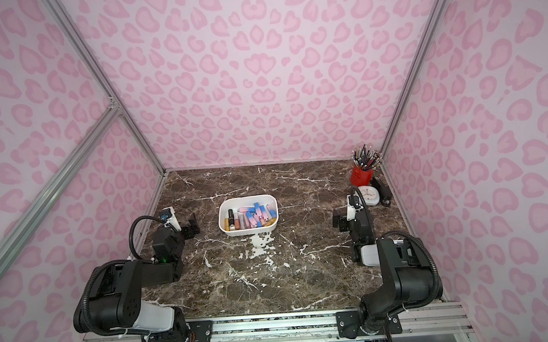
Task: Put the lipstick into the storage box
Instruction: Reset both arms
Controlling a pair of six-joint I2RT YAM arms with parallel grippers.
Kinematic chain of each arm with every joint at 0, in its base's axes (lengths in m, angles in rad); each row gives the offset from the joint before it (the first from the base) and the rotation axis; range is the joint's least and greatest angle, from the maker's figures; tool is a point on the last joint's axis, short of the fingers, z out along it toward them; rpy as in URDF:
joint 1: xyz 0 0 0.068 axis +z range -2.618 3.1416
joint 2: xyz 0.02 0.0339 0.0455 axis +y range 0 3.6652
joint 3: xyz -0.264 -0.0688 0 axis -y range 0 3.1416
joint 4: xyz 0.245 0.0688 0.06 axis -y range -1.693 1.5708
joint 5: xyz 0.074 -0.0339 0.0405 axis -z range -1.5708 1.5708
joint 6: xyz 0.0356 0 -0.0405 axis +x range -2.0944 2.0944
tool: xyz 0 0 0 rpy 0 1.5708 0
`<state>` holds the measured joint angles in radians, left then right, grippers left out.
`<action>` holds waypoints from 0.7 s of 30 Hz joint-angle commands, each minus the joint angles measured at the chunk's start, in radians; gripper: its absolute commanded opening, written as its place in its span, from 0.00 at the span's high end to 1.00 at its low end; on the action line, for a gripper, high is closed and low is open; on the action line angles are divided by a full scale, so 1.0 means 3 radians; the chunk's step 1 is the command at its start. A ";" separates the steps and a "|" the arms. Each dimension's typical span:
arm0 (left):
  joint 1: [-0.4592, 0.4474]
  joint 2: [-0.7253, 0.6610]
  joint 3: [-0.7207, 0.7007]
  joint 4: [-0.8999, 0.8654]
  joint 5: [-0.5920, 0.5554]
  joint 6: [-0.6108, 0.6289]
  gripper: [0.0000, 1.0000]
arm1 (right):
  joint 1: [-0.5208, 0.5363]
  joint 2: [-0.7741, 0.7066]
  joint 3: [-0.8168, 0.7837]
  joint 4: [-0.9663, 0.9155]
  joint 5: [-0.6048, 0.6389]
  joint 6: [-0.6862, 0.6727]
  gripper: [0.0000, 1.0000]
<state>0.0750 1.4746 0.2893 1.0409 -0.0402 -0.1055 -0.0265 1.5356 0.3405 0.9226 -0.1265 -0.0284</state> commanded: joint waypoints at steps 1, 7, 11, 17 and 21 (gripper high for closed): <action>0.0006 0.0008 0.0030 0.0030 0.0092 0.0009 0.05 | -0.0004 0.0005 0.0015 0.0121 0.0032 0.0059 0.00; -0.0019 -0.0008 0.0024 0.0007 0.0047 0.0036 0.02 | -0.0003 0.0004 0.0006 0.0131 0.0028 0.0059 0.00; -0.0061 -0.0012 0.0034 -0.0015 -0.0032 0.0050 0.02 | -0.0003 0.0005 0.0002 0.0126 0.0029 0.0054 0.00; -0.0126 -0.0005 0.0077 -0.0097 -0.0106 0.0122 0.02 | 0.0000 0.0001 0.0035 0.0088 0.0038 0.0044 0.00; -0.0209 -0.0002 0.0104 -0.0132 -0.0200 0.0182 0.02 | 0.0000 0.0004 0.0026 0.0085 0.0038 0.0044 0.00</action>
<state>0.0154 1.4742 0.3138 1.0039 -0.0731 -0.0776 -0.0269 1.5356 0.3481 0.9218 -0.1226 -0.0181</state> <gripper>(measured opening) 0.976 0.996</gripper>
